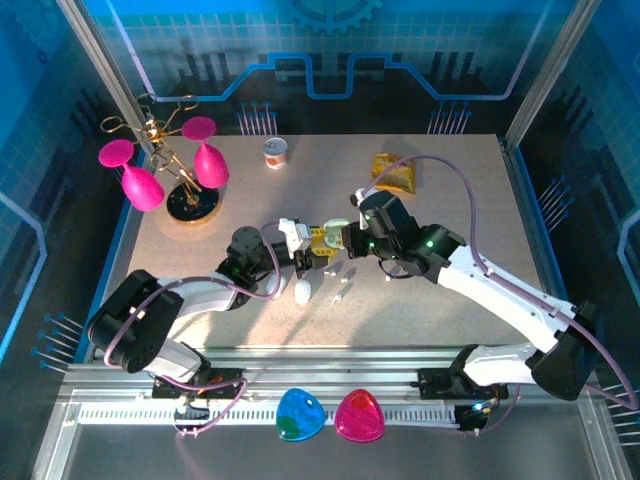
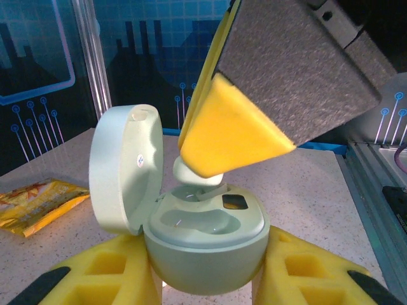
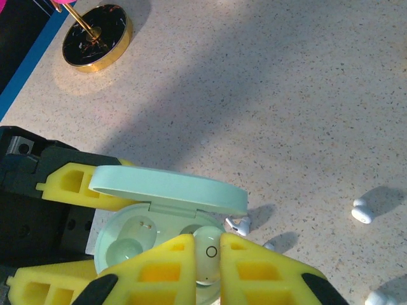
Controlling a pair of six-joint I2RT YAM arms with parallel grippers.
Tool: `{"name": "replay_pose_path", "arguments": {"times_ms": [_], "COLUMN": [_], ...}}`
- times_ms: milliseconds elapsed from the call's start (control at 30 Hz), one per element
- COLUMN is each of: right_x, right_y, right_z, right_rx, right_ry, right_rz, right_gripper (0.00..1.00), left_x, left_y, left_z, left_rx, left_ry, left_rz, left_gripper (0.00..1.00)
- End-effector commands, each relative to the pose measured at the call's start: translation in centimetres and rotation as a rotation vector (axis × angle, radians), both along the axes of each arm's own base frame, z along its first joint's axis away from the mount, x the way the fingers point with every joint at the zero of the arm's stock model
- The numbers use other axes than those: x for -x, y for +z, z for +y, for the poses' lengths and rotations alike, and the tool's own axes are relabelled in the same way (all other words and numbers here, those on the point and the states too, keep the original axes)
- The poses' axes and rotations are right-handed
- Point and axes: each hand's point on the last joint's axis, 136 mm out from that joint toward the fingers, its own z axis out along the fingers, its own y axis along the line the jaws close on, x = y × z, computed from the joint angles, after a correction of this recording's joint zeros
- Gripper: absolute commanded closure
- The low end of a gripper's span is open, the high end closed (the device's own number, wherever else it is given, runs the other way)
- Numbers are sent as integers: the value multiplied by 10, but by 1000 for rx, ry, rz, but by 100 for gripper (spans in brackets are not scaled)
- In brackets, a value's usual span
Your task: Insert the wireless bluetooth earbuds into the charging case
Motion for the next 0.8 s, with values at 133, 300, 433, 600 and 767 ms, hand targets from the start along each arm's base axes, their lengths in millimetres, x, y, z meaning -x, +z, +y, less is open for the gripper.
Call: {"name": "replay_pose_path", "arguments": {"times_ms": [133,300,433,600,767], "right_x": [-3,-2,-2,-1,0], "right_y": [3,14,20,22,24], "right_z": [0,-4,-7,-8,-19], "right_rx": [-9,-32,-38,-55,-75], "right_ry": [8,0,-6,-13,-51], "right_rz": [-20,-48,-64,-69,-100], "right_gripper": [87,75,73,73,74], "left_x": [2,1,2,5,4], "left_y": [24,23,24,23,21], "left_z": [1,1,1,3,9], "left_rx": [42,45,49,51,52], "left_ry": [-16,-19,-20,-21,-12], "left_rz": [-48,-47,-49,-55,-62], "left_gripper": [81,81,81,81,81]}}
